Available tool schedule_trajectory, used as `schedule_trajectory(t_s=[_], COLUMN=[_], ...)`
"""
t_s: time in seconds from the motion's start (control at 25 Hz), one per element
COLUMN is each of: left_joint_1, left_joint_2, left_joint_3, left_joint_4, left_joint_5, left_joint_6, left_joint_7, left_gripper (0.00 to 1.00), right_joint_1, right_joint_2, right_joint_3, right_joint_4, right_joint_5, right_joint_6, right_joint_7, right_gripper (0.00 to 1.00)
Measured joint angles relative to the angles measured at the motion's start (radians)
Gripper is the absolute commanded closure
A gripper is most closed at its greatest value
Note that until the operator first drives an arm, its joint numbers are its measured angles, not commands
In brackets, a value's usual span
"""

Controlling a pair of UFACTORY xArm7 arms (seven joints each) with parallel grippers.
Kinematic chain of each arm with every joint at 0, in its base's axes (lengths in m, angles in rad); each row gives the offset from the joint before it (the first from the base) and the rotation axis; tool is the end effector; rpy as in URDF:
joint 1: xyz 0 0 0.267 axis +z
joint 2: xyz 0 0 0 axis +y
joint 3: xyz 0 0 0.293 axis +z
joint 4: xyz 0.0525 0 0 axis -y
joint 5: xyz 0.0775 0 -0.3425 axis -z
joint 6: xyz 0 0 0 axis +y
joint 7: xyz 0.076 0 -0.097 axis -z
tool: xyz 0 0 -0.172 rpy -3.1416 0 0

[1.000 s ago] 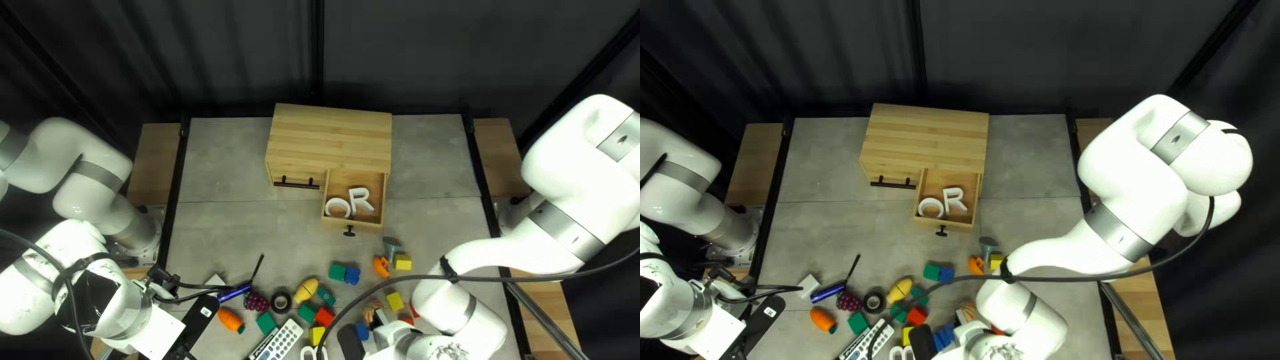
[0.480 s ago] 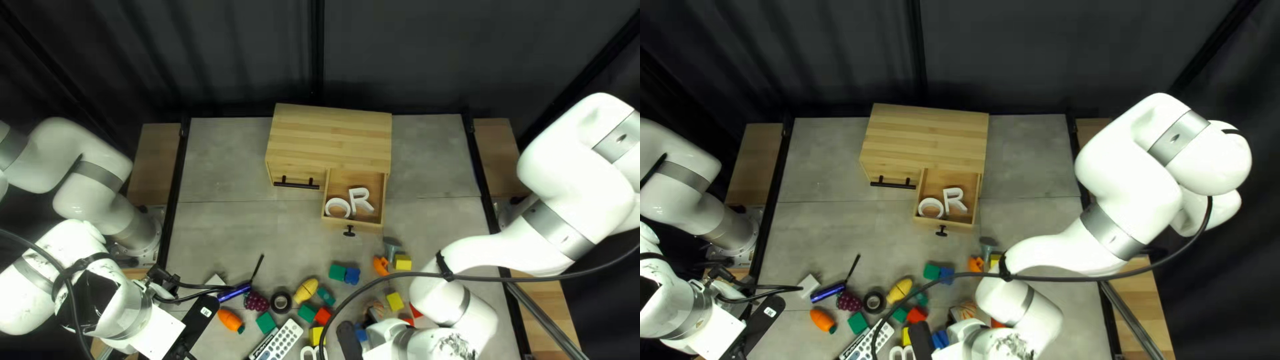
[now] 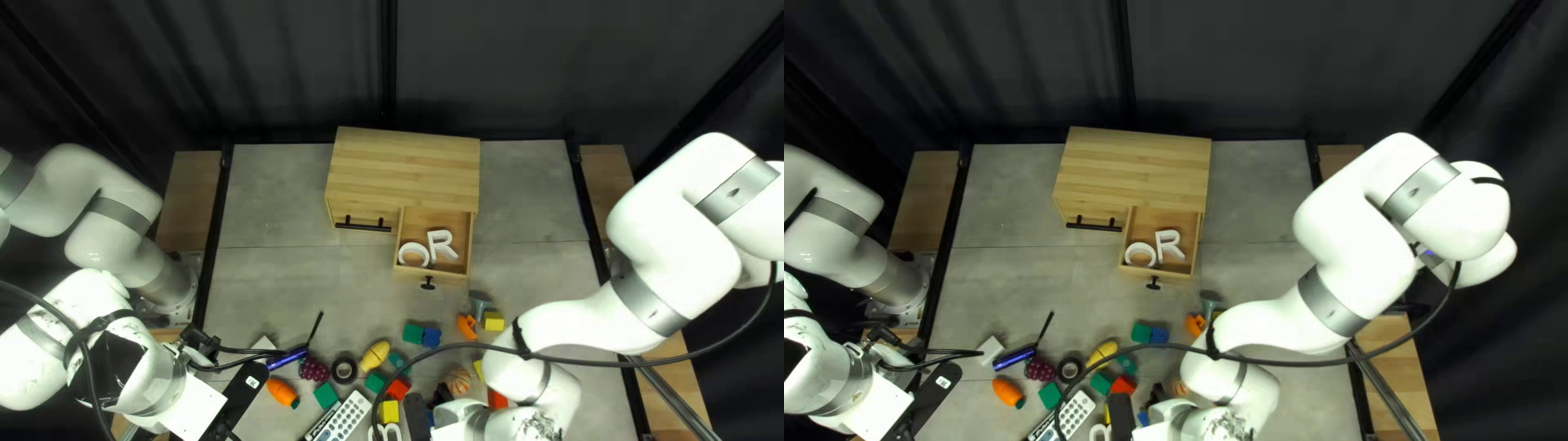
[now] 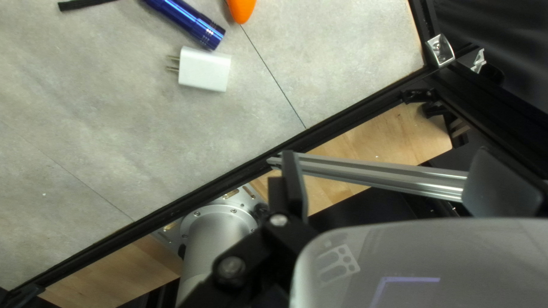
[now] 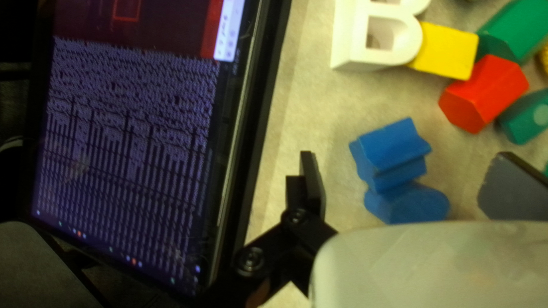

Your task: Open drawers and place objects into drawer and close

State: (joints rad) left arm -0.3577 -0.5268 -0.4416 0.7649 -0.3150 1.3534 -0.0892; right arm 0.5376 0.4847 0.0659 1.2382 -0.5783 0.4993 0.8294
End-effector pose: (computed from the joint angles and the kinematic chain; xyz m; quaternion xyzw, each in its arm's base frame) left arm 0.1800 -0.2633 0.2360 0.9588 -0.2768 -0.0604 0.0210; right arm 0.5309 0.3263 0.0703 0.9733 0.1165 0.1947 0.0335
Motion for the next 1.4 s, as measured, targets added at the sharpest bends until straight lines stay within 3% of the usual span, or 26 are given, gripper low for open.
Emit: schedule_trajectory(t_s=[0.76,1.16,1.4], left_joint_1=[0.000,0.000,0.000], left_joint_2=[0.000,0.000,0.000], left_joint_3=[0.000,0.000,0.000], left_joint_4=[0.000,0.000,0.000], left_joint_5=[0.000,0.000,0.000], left_joint_6=[0.000,0.000,0.000], left_joint_7=[0.000,0.000,0.000], left_gripper=[0.00,0.00,0.00], right_joint_1=[-0.055,-0.064,-0.032], right_joint_2=[0.154,0.154,0.148], right_joint_3=[0.015,0.012,-0.008], right_joint_4=[0.164,0.148,0.124], right_joint_5=[-0.001,-0.016,-0.033], right_joint_6=[-0.060,-0.091,-0.107], right_joint_7=[-0.118,-0.133,-0.076], right_gripper=[0.00,0.00,0.00])
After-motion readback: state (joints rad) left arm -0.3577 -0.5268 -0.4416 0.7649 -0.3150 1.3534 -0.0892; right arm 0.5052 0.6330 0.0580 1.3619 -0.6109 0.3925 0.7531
